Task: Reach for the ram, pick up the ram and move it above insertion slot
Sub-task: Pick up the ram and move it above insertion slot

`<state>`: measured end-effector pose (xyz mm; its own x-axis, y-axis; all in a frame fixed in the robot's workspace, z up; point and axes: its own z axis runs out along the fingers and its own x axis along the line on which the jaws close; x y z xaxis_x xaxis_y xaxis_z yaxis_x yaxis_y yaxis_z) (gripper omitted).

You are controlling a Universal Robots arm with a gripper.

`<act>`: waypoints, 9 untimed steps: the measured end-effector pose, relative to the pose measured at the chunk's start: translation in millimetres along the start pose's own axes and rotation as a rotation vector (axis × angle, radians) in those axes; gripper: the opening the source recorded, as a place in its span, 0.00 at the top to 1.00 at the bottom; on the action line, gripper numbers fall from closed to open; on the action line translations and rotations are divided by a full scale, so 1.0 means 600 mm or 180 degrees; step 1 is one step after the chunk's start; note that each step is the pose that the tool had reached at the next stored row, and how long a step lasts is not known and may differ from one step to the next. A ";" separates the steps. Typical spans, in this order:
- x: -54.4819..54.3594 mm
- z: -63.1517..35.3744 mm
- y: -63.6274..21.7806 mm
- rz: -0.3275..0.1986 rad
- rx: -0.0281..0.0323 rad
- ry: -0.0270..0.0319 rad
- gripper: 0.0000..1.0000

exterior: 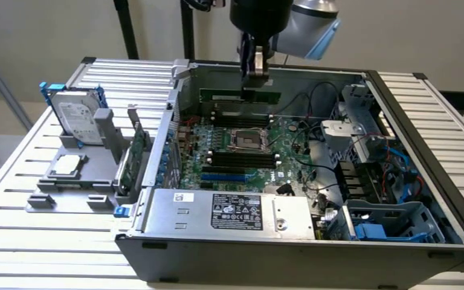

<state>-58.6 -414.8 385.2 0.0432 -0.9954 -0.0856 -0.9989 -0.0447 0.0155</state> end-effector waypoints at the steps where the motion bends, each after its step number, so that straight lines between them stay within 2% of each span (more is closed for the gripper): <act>1: -0.002 0.001 -0.001 0.0004 0.0000 0.0001 0.87; 9: -0.020 0.005 -0.008 0.0042 0.0003 0.0013 0.87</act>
<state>-54.3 -402.4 383.1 0.0300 -0.9962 -0.0812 -0.9994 -0.0313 0.0156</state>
